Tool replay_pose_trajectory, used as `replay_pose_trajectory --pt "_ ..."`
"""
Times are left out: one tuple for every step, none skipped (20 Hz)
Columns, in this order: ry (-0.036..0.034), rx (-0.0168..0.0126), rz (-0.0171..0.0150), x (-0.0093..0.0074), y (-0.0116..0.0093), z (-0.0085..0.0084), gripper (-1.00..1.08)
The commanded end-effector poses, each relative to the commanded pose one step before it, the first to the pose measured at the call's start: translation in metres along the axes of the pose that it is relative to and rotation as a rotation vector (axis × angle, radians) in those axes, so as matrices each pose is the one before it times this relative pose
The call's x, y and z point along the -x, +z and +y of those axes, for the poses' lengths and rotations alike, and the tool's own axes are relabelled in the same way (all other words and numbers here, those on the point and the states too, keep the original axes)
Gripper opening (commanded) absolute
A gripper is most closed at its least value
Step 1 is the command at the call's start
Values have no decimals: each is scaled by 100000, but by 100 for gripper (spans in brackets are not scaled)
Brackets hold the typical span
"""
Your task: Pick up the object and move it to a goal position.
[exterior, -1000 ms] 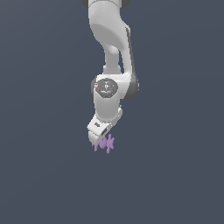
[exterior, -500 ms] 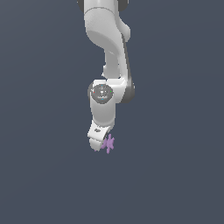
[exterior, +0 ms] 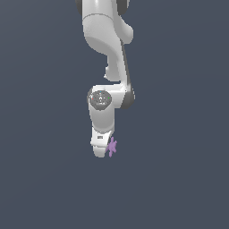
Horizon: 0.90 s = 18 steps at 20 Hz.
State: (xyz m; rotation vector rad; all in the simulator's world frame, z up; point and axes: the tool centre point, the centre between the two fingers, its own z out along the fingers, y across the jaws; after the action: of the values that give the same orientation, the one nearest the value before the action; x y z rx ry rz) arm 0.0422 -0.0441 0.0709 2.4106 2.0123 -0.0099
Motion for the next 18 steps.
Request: replay_pose_trajectory --pt "-3637 139 233 118 217 146 100" --pt "-1078 36 69 44 70 40 100" --pt "-952 33 61 39 61 35 100" --pt "-821 29 53 37 53 30 100" --pt "-699 25 45 28 45 25 100" --pt "-572 21 37 23 37 20 100" --pt "-441 16 29 21 29 16 100" --pt "-316 12 21 14 20 11 100" --pt "-195 7 13 5 12 7 100" --pt "-69 3 4 -1 4 2 100" --pt "440 -36 -31 5 -13 -20 100" --pt "0 0 0 2 40 -1 100" --pt "0 0 0 7 119 -2 100" --pt "0 0 0 12 198 -4 100" --pt "-69 3 -1 -28 274 -7 100" --pt "0 0 0 22 354 -9 100" --pt "-69 3 -1 -18 429 -13 100" --pt "-69 2 -1 -13 504 -17 100"
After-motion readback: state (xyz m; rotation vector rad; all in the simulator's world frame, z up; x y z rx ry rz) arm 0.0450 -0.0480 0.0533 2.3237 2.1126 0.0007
